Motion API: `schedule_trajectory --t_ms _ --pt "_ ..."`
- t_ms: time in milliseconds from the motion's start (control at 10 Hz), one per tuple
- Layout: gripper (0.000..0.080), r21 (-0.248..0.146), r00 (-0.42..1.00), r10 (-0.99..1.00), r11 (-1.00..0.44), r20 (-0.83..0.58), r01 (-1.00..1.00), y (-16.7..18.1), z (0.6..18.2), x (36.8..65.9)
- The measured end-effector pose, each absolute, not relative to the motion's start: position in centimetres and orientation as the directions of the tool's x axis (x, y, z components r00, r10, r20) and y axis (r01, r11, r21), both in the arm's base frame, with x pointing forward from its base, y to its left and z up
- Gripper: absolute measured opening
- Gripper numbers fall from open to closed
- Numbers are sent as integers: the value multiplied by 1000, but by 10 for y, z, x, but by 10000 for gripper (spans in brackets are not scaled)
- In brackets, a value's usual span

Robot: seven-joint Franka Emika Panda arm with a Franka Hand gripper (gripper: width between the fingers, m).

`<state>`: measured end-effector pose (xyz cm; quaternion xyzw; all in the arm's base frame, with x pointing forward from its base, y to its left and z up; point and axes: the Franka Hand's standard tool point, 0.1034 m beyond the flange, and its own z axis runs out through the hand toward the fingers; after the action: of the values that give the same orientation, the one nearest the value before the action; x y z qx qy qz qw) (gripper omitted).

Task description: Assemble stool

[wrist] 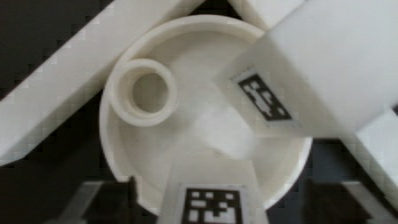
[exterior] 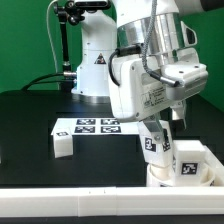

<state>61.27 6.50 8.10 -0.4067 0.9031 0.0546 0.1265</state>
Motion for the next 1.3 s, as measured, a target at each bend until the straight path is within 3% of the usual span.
schedule_trajectory --t_ms 100,200,400,700,1000,1200,1300 --pt "611 -9 -612 -740 639 -278 -769 66 86 613" --pt "641 -30 -570 -769 602 -290 -798 66 96 617" --pt "648 -46 -516 -801 553 -304 -832 67 109 622" --pt "649 -102 -344 -895 385 -284 -917 66 105 621" --pt "649 -157 63 -974 -29 -217 -987 63 110 622" --pt "649 -171 306 -936 -278 -172 -945 64 114 623" --pt "649 -174 353 -922 -326 -157 -929 67 115 623"
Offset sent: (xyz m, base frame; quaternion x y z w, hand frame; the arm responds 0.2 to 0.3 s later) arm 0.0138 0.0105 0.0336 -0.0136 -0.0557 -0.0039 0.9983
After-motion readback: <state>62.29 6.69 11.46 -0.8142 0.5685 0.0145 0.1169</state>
